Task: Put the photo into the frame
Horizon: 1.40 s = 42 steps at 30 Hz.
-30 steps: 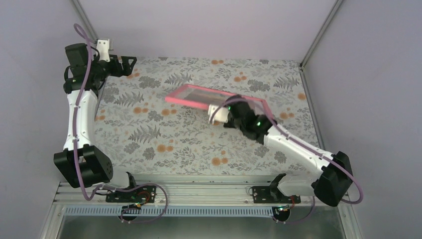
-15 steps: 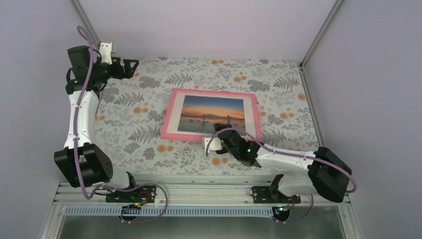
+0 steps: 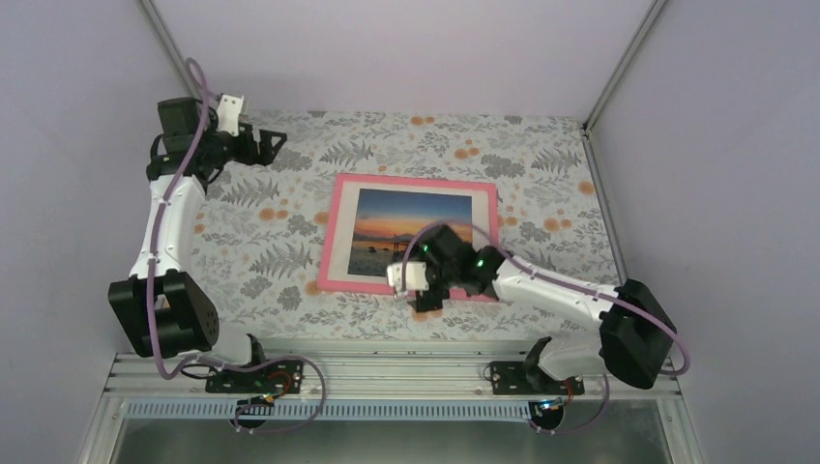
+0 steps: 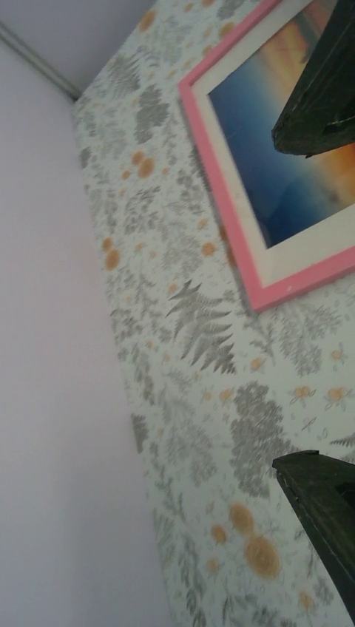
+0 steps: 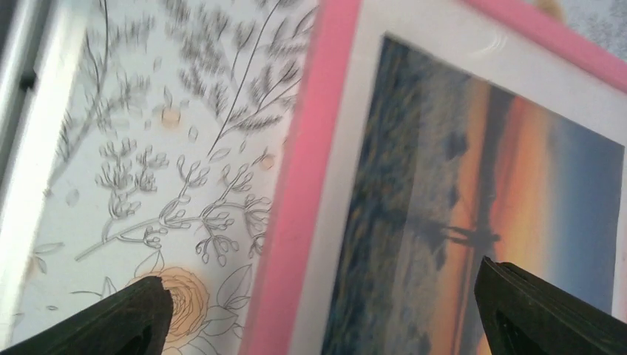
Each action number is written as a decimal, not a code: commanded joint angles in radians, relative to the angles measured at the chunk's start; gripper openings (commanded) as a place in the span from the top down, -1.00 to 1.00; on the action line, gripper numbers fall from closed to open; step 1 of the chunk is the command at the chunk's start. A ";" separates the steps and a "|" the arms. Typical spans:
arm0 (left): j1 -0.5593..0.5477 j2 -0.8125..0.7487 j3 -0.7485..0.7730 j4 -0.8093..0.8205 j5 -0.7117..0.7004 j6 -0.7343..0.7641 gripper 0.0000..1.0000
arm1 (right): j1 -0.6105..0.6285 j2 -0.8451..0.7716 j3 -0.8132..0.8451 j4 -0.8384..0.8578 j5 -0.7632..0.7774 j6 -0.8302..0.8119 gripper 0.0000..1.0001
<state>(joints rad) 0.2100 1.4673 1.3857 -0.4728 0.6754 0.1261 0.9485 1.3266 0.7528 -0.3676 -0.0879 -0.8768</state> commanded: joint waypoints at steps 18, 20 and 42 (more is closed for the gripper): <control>-0.193 0.020 -0.235 -0.189 -0.144 0.440 -1.00 | -0.947 0.112 0.274 -0.351 -0.547 0.074 -0.99; -0.193 0.062 -0.241 -0.198 -0.162 0.467 -0.97 | -0.999 0.164 0.279 -0.366 -0.514 0.045 -0.96; -0.349 0.330 -0.312 -0.033 -0.410 0.766 0.02 | -1.112 0.536 0.352 -0.200 -0.251 -0.049 -0.52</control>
<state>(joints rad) -0.0921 1.7828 1.0916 -0.5507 0.2832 0.8318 -0.1932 1.8412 1.1065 -0.6147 -0.3618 -0.9028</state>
